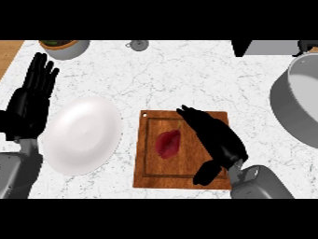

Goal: Pick the pear from the cutting board and place it in the pot

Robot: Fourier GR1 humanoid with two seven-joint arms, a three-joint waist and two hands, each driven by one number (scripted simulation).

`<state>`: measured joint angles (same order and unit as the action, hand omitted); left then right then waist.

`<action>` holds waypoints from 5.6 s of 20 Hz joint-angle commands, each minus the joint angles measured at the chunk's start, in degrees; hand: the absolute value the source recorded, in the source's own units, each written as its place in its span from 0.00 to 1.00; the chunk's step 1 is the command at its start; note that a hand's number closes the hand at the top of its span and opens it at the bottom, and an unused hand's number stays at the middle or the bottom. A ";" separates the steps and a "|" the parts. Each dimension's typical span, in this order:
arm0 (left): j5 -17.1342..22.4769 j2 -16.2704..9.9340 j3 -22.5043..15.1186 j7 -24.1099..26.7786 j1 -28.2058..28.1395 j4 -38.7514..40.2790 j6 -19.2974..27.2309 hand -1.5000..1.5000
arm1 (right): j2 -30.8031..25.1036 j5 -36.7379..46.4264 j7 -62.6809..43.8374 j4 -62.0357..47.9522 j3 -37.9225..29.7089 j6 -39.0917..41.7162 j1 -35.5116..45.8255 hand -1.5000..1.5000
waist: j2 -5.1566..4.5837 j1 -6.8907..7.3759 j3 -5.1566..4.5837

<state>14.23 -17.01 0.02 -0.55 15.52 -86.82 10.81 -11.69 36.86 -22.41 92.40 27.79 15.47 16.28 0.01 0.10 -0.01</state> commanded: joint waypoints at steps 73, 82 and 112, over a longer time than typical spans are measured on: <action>-6.99 6.69 6.63 -0.05 1.51 2.06 -4.98 0.50 | -22.22 21.54 -7.29 43.45 -6.08 -33.61 -26.04 1.00 | -0.09 -1.36 0.07; -7.00 5.56 5.55 -5.57 -0.32 -4.70 -5.26 0.50 | -33.23 -7.73 7.81 23.85 -34.01 -31.03 -23.04 1.00 | -0.14 -0.03 0.14; -6.25 6.03 7.00 -1.80 3.46 1.44 -8.00 0.50 | -33.74 -10.25 56.67 -69.88 -40.37 -16.73 18.12 0.00 | -0.99 2.56 0.23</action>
<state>7.03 -10.28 6.28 -3.01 18.59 -86.34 4.17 -44.53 26.71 31.80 30.15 -12.47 -6.79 30.19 -0.72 2.07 0.17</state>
